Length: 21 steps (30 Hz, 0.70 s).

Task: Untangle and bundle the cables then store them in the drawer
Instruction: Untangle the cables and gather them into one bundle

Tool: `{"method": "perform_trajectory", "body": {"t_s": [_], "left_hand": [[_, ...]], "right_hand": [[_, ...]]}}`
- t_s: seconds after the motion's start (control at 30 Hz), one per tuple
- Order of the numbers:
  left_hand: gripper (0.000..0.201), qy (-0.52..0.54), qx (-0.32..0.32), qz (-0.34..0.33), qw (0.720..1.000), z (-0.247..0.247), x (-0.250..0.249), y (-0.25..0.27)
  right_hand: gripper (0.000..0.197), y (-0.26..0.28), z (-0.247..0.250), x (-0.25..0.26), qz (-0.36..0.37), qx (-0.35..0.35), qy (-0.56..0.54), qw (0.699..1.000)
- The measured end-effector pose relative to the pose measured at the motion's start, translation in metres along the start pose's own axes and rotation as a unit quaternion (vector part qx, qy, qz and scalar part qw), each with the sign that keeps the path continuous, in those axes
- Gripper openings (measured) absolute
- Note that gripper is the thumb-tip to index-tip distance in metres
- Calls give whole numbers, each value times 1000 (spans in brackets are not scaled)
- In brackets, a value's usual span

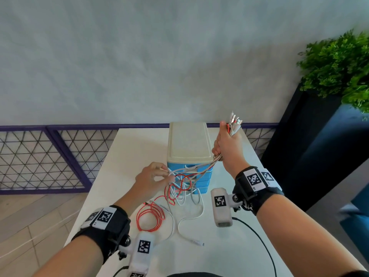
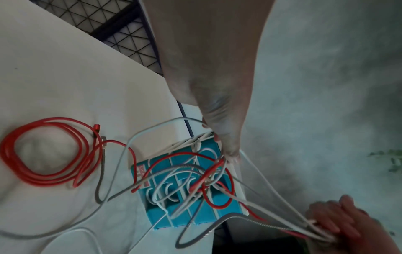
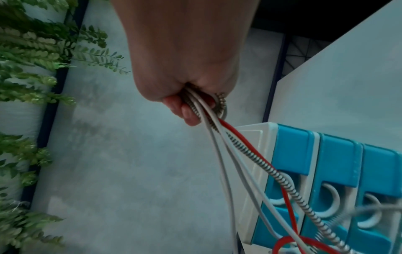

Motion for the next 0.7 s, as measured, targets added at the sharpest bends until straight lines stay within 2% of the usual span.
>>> {"method": "perform_trajectory", "body": {"t_s": [0.07,0.17,0.23,0.33,0.5,0.53,0.6,0.7], "left_hand": [[27,-3,-22,8,1000,6,0,-4],[8,-34,-92,20,995,18,-11,-4],[6,3,-110,-13,994,21,-22,-5],[19,93,-44,-51,993,14,-35,-4],[21,254,79,0,964,5,-41,6],[21,250,94,13,964,4,-41,7],[28,161,134,31,977,1,-34,8],[53,10,188,70,980,-7,-11,10]], "right_hand": [[36,-3,5,-6,-2,-7,16,1000],[35,-4,7,-14,9,-1,94,995],[34,-5,9,-15,25,2,139,990],[35,-8,14,-14,34,-13,168,985],[32,-10,22,-9,32,-43,144,988],[31,-11,24,-7,28,-53,130,990],[31,-13,29,-2,19,-73,116,990],[30,-20,38,7,26,-102,88,991]]}}
Point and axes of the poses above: each hand's wrist, its own y-axis away from the middle knuckle, its own z-axis out of the back of the hand, x = y × z, the point moved 7 cm from there along -y, towards the middle knuckle, and after that the axes turned 6 degrees about z, right-handed, at the moved point
